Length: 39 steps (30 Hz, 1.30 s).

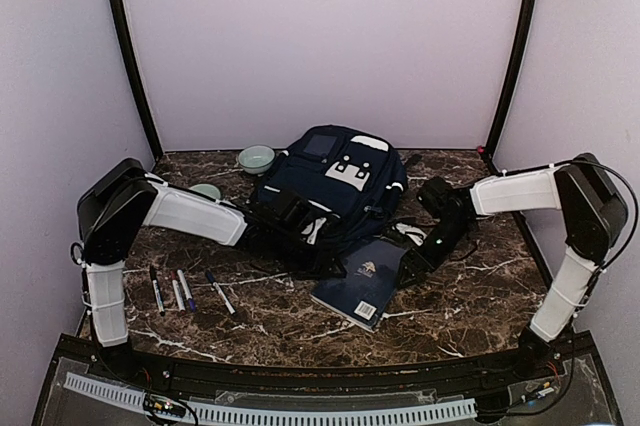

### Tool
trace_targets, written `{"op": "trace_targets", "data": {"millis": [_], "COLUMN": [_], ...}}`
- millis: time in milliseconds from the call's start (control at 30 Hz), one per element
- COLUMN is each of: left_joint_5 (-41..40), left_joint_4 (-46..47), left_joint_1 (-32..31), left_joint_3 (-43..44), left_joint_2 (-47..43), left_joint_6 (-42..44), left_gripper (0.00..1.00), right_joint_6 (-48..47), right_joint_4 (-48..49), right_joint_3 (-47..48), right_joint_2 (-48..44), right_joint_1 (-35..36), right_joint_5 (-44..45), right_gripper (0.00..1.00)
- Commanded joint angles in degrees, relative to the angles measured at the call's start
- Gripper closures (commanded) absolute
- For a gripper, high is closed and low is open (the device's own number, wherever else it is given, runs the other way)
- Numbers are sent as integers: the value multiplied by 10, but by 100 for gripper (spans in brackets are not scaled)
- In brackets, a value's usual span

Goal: Pack the student bag
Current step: Adjust the book at the center of the board.

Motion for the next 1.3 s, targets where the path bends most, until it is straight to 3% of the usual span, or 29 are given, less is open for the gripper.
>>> {"op": "trace_targets", "data": {"millis": [0,333,633,867,1100,1267], "left_joint_5": [49,96,118,-22,-126,-144], "left_joint_4": [39,112,74,10,10,41], "left_joint_1": [-25,-59,-93,-96,-77,-60], "left_joint_3": [35,98,200,204,165,115], "left_joint_2": [29,38,61,41,15,-8], "left_joint_6": [-6,10,71,74,47,21], "left_gripper": [44,51,54,52,49,49], "right_joint_6": [4,6,-3,5,26,40], "right_joint_4": [9,-6,-24,-24,-25,-5], "right_joint_3": [-1,3,5,39,120,131], "right_joint_2": [32,31,13,24,92,106], "right_joint_1": [-16,-97,-104,-104,-87,-71], "right_joint_5": [-37,-78,-92,-136,-180,-163], "right_gripper": [29,28,29,30,31,31]}}
